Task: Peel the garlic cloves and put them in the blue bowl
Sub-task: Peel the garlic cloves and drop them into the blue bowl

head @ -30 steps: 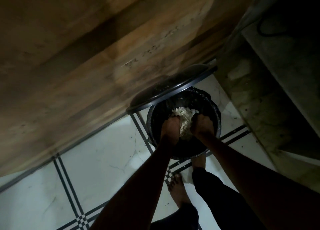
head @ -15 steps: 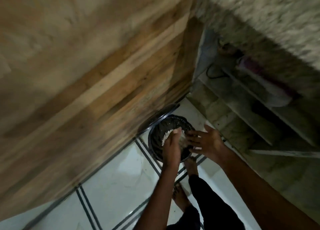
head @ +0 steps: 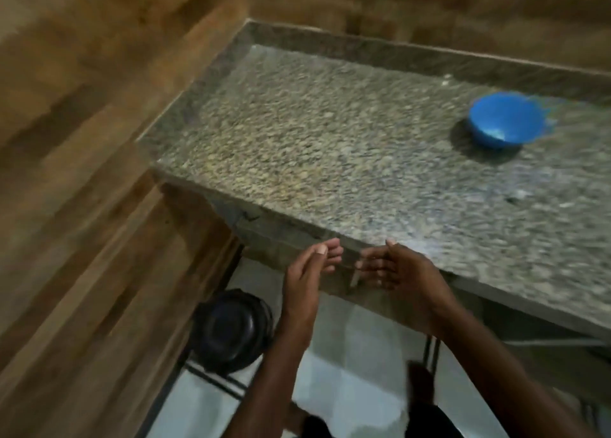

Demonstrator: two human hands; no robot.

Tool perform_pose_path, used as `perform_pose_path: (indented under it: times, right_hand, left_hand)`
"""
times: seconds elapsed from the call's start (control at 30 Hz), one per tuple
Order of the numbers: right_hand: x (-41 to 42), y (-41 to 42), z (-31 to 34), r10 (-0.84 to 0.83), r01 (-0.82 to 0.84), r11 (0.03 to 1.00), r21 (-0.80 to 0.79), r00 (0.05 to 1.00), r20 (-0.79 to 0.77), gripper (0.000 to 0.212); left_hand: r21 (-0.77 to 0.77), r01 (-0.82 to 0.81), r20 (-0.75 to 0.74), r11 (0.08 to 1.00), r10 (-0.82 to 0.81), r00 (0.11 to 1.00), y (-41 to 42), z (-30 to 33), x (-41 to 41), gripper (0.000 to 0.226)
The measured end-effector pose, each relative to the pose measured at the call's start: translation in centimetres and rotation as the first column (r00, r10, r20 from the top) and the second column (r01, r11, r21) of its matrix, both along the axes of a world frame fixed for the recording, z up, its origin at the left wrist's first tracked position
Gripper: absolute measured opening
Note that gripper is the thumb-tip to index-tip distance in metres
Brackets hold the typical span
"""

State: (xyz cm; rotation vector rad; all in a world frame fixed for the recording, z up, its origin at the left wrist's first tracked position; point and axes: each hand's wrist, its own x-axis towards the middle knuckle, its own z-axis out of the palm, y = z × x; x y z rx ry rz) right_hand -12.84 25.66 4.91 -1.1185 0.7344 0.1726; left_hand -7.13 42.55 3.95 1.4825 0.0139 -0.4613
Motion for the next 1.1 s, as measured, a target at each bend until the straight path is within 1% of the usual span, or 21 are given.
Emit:
perform_pose_path:
  times: [0.07, 0.17, 0.27, 0.37, 0.47, 0.53, 0.57, 0.6, 0.63, 0.7, 0.73, 0.77, 0.8, 0.83, 0.87, 0.93, 1.0, 1.03, 1.1]
  right_hand:
    - [-3.2, -5.4, 1.4, -0.061, 0.061, 0.998, -0.004, 0.998, 0.026, 0.047]
    - [-7.4, -14.2, 2.7, -0.105, 0.106, 0.994, -0.023, 0.994, 0.035, 0.044]
    - [-11.4, -23.0, 3.1, -0.132, 0.135, 0.989, -0.064, 0.990, 0.055, 0.041]
    - [-14.3, -29.7, 2.6, -0.198, 0.205, 0.971, -0.123, 0.978, 0.061, 0.039]
    - [-15.9, -34.8, 1.1, -0.261, 0.260, 0.943, -0.207, 0.965, 0.024, 0.035]
    - [-16.4, -37.3, -0.4, -0.275, 0.264, 0.919, -0.294, 0.961, 0.006, 0.028]
    - [-16.4, -38.3, -1.2, -0.272, 0.254, 0.900, -0.354, 0.962, -0.001, 0.023]
    - [-16.2, -39.1, -2.0, -0.256, 0.226, 0.870, -0.438, 0.967, -0.010, 0.018]
    - [-15.8, -39.9, -2.8, -0.231, 0.186, 0.829, -0.527, 0.973, -0.020, 0.014]
    - [-14.5, -41.1, -3.7, -0.173, 0.098, 0.743, -0.662, 0.984, -0.049, 0.011]
    - [-13.5, -41.6, -4.0, -0.143, 0.054, 0.697, -0.715, 0.988, -0.064, 0.010]
    - [-12.5, -42.2, -4.5, -0.108, 0.003, 0.633, -0.774, 0.991, -0.084, 0.008]
    - [-11.5, -42.6, -4.7, -0.071, -0.056, 0.561, -0.826, 0.991, -0.115, 0.005]
    - [-10.5, -42.9, -5.2, -0.037, -0.101, 0.488, -0.867, 0.990, -0.136, 0.005]
    - [-9.5, -43.2, -5.5, -0.004, -0.131, 0.423, -0.896, 0.989, -0.147, 0.010]
    - [-7.7, -43.2, -6.0, 0.069, -0.204, 0.295, -0.934, 0.979, -0.192, 0.017]
    - [-6.5, -43.3, -6.3, 0.128, -0.279, 0.200, -0.939, 0.958, -0.257, 0.017]
    - [-6.1, -43.4, -6.5, 0.142, -0.302, 0.178, -0.937, 0.950, -0.279, 0.016]
    - [-5.2, -44.0, -6.0, 0.153, -0.319, 0.178, -0.931, 0.943, -0.295, 0.013]
  left_hand:
    - [-0.013, 0.080, -0.002, 0.997, -0.080, 0.997, -5.9, 1.1, -2.0, 0.030]
    - [-0.030, 0.161, -0.030, 0.987, -0.162, 0.986, -14.9, 1.8, -5.2, 0.031]
    - [0.005, 0.206, -0.060, 0.978, -0.206, 0.977, -23.8, 1.6, -8.3, 0.032]
    - [0.045, 0.248, -0.077, 0.968, -0.245, 0.967, -31.0, 1.3, -9.8, 0.028]
    - [0.142, 0.288, -0.081, 0.947, -0.278, 0.957, -36.3, -0.5, -9.6, 0.023]
    - [0.272, 0.330, -0.006, 0.904, -0.342, 0.940, -38.7, -2.2, -9.1, 0.027]
    - [0.368, 0.344, 0.063, 0.864, -0.392, 0.918, -39.5, -2.9, -9.0, 0.028]
    - [0.442, 0.360, 0.118, 0.821, -0.451, 0.885, -40.3, -3.7, -8.8, 0.025]
    - [0.519, 0.363, 0.171, 0.774, -0.510, 0.843, -41.0, -4.1, -8.6, 0.030]
    - [0.682, 0.342, 0.239, 0.646, -0.640, 0.731, -42.3, -4.9, -7.9, 0.046]
    - [0.751, 0.321, 0.251, 0.576, -0.700, 0.669, -42.8, -5.4, -7.4, 0.051]
    - [0.805, 0.307, 0.239, 0.508, -0.750, 0.616, -43.2, -5.7, -7.0, 0.052]
    - [0.842, 0.283, 0.237, 0.460, -0.786, 0.572, -43.4, -6.0, -6.5, 0.051]
    - [0.864, 0.275, 0.225, 0.422, -0.811, 0.540, -43.6, -6.0, -6.1, 0.050]
    - [0.873, 0.271, 0.223, 0.405, -0.827, 0.516, -43.8, -6.0, -5.7, 0.048]
    - [0.860, 0.283, 0.242, 0.424, -0.828, 0.505, -43.8, -5.9, -5.0, 0.039]
    - [0.829, 0.281, 0.274, 0.483, -0.789, 0.549, -43.4, -5.8, -4.4, 0.028]
    - [0.811, 0.257, 0.300, 0.525, -0.751, 0.588, -43.0, -5.9, -4.1, 0.023]
    - [0.782, 0.168, 0.359, 0.600, -0.654, 0.666, -42.0, -6.1, -3.1, 0.017]
